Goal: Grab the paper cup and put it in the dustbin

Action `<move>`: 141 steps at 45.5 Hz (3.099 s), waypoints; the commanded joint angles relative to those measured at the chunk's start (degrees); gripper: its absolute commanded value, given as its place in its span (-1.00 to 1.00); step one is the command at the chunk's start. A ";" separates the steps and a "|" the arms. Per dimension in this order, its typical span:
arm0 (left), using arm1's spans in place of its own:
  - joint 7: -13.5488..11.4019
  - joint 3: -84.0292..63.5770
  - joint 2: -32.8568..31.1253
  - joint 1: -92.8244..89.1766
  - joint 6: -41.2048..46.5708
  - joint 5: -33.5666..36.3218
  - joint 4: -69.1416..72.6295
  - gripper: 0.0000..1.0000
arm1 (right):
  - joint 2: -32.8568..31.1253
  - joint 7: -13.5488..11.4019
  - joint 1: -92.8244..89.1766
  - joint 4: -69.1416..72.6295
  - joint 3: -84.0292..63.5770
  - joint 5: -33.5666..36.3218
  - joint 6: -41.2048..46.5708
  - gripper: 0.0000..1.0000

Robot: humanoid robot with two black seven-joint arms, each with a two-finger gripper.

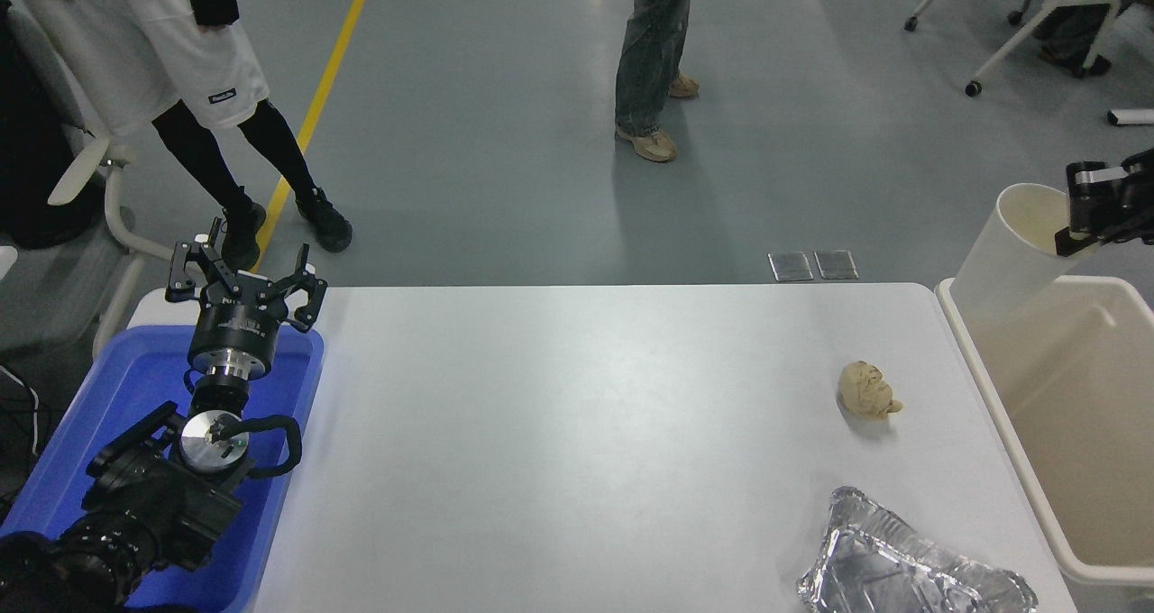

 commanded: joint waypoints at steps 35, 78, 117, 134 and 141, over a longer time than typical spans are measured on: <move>0.00 0.00 -0.01 0.01 0.00 0.01 -0.01 0.98 | -12.42 0.10 -55.22 -41.56 44.02 7.16 -3.27 -1.00; 0.00 0.00 -0.01 0.01 0.00 0.01 -0.01 0.98 | 1.11 0.10 -89.68 -48.07 65.30 21.05 -48.00 -1.00; 0.00 0.00 -0.01 0.01 0.00 0.01 -0.01 0.98 | 6.12 0.10 -93.82 -49.92 65.30 28.09 -61.80 1.00; -0.09 0.00 -0.10 0.01 0.18 -0.07 -0.01 0.98 | 6.91 0.19 -93.47 -50.18 65.30 28.00 -61.80 1.00; -0.09 0.00 -0.10 0.01 0.18 -0.07 -0.01 0.98 | 6.47 0.19 -93.20 -50.45 65.30 28.00 -61.80 1.00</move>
